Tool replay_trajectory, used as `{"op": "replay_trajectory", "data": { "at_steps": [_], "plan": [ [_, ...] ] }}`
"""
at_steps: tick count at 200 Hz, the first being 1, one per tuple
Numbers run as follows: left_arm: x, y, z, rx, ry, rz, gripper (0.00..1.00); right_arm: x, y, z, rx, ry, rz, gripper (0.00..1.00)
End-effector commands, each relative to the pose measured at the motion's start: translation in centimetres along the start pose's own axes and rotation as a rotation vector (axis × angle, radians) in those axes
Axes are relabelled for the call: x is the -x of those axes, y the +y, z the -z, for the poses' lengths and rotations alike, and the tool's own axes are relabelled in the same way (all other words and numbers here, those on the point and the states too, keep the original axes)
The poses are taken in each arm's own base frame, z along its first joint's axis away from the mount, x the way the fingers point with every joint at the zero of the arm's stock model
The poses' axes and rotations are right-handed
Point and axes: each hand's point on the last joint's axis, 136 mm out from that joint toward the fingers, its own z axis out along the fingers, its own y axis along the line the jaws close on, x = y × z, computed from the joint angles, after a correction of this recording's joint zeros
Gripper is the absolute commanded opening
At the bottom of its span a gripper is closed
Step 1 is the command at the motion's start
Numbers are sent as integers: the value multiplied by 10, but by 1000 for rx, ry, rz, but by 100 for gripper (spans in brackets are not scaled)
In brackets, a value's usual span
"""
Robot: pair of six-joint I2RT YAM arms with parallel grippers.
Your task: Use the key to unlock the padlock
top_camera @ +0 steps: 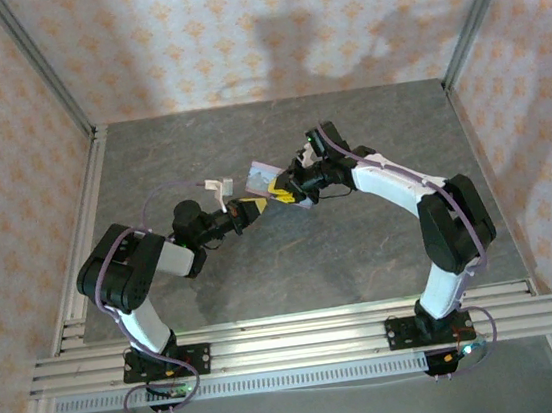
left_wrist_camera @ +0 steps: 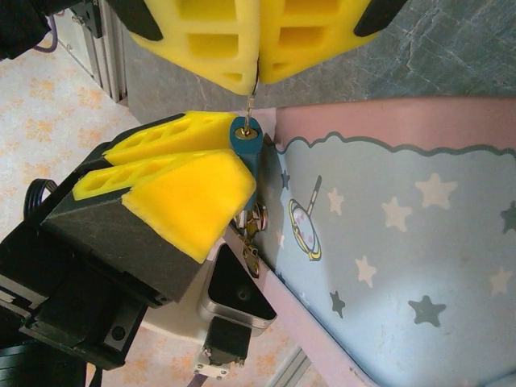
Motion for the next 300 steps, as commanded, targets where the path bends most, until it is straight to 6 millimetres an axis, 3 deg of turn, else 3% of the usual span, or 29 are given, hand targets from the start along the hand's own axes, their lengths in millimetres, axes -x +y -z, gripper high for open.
{"op": "replay_trajectory", "data": {
  "at_steps": [1, 136, 203, 250, 300],
  "plan": [
    [11, -9, -2, -42, -21, -36, 0, -5, 33, 17, 77, -2, 92, 0],
    [14, -14, -10, -97, 8, 30, 0, -7, 30, 20, 86, 20, 110, 0],
    [10, -4, -16, -62, 3, 60, 0, -7, 29, 17, 89, 32, 110, 0],
    [-1, -9, -41, -80, 25, 84, 0, -9, 15, 7, 19, 13, 140, 0],
    [-1, -8, -47, -81, 27, 140, 0, -16, -10, -13, -70, 23, 178, 0]
  ]
}}
